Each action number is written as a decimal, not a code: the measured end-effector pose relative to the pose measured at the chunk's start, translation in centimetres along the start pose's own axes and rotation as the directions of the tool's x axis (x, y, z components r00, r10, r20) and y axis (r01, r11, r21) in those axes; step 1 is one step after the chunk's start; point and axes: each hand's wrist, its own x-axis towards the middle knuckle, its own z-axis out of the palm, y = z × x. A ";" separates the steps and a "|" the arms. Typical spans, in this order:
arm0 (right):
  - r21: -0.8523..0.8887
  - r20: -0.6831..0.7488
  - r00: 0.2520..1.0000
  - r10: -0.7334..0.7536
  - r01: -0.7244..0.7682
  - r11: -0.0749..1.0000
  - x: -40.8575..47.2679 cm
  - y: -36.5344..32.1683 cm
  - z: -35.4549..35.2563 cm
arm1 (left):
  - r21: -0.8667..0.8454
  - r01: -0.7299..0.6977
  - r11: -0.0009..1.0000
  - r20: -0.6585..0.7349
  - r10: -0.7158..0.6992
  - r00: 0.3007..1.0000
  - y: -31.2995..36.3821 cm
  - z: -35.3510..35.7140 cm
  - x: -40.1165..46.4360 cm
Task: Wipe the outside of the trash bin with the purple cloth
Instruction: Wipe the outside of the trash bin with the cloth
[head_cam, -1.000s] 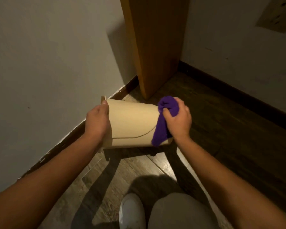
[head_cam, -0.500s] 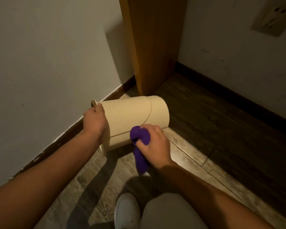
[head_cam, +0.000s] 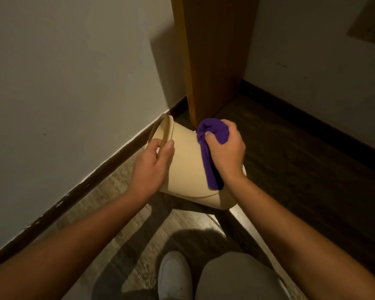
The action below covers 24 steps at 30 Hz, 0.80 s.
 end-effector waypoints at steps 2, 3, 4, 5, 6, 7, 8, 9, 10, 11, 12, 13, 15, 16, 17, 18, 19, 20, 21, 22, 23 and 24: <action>0.055 0.092 0.993 -0.069 0.064 0.996 -2.2 -0.5 -0.1 | -0.046 0.028 0.999 0.080 -0.024 0.997 -0.5 -1.4 0.4; 0.049 0.135 0.984 -0.118 0.112 0.993 -3.2 -0.6 -0.4 | -0.076 0.066 0.995 0.138 -0.055 0.989 -0.7 -2.1 0.7; 0.037 0.172 0.969 -0.175 0.171 0.985 -4.1 -0.7 -0.8 | -0.108 0.119 0.987 0.188 -0.097 0.977 -0.9 -2.8 1.0; 0.023 0.204 0.950 -0.235 0.236 0.972 -4.9 -0.4 -1.1 | -0.146 0.184 0.972 0.226 -0.149 0.963 -0.9 -3.4 1.5; 0.011 0.233 0.926 -0.296 0.302 0.953 -5.7 -0.1 -1.4 | -0.184 0.259 0.948 0.258 -0.207 0.943 -0.7 -3.7 2.1; -0.003 0.260 0.897 -0.358 0.371 0.928 -6.5 0.3 -1.6 | -0.209 0.330 0.920 0.287 -0.265 0.921 -0.6 -3.9 2.7; -0.012 0.283 0.862 -0.420 0.441 0.897 -7.2 0.7 -1.6 | -0.215 0.394 0.894 0.315 -0.318 0.894 -0.2 -4.0 3.4; -0.020 0.302 0.823 -0.482 0.511 0.860 -7.9 1.1 -1.5 | -0.204 0.453 0.868 0.348 -0.369 0.862 0.2 -4.0 4.1; -0.026 0.324 0.776 -0.541 0.579 0.815 -8.5 1.4 -1.3 | -0.192 0.510 0.838 0.388 -0.413 0.824 0.7 -4.0 4.5; -0.027 0.353 0.724 -0.593 0.641 0.767 -9.0 1.6 -0.9 | -0.169 0.549 0.819 0.425 -0.442 0.790 1.1 -3.8 4.9; -0.024 0.386 0.668 -0.636 0.697 0.717 -9.4 1.7 -0.4 | -0.125 0.559 0.820 0.439 -0.459 0.772 1.4 -3.6 5.2; -0.021 0.416 0.617 -0.668 0.741 0.671 -9.7 1.7 0.1 | -0.062 0.538 0.840 0.422 -0.467 0.777 1.5 -3.3 5.5; -0.015 0.457 0.557 -0.693 0.784 0.620 -9.8 1.5 1.2 | 0.039 0.488 0.872 0.318 -0.474 0.821 1.1 -3.0 5.9; -0.016 0.467 0.547 -0.695 0.791 0.612 -9.6 1.4 1.6 | 0.066 0.473 0.878 0.275 -0.472 0.838 0.9 -2.9 6.1; -0.020 0.471 0.542 -0.696 0.795 0.606 -9.3 1.3 2.0 | 0.091 0.442 0.892 0.245 -0.450 0.859 0.6 -2.7 6.3; -0.026 0.470 0.541 -0.697 0.798 0.602 -8.9 1.3 2.3 | 0.118 0.396 0.911 0.219 -0.413 0.884 0.2 -2.6 6.3; -0.033 0.463 0.551 -0.694 0.794 0.607 -8.4 1.4 2.6 | 0.131 0.354 0.926 0.189 -0.373 0.908 -0.3 -2.5 6.3; -0.039 0.447 0.577 -0.683 0.776 0.630 -8.0 1.5 2.8 | 0.120 0.327 0.937 0.154 -0.343 0.926 -0.6 -2.5 6.1; -0.047 0.420 0.621 -0.662 0.743 0.668 -7.7 1.6 2.9 | 0.093 0.317 0.944 0.128 -0.327 0.936 -0.9 -2.6 5.8; -0.058 0.385 0.678 -0.627 0.695 0.716 -7.2 1.7 3.1 | 0.073 0.306 0.949 0.112 -0.313 0.943 -1.2 -2.6 5.3; -0.071 0.346 0.739 -0.578 0.635 0.769 -6.6 1.7 3.2 | 0.067 0.293 0.954 0.101 -0.299 0.949 -1.5 -2.6 4.8; -0.083 0.309 0.797 -0.518 0.565 0.821 -5.9 1.5 3.4 | 0.074 0.273 0.959 0.093 -0.279 0.956 -1.7 -2.7 4.3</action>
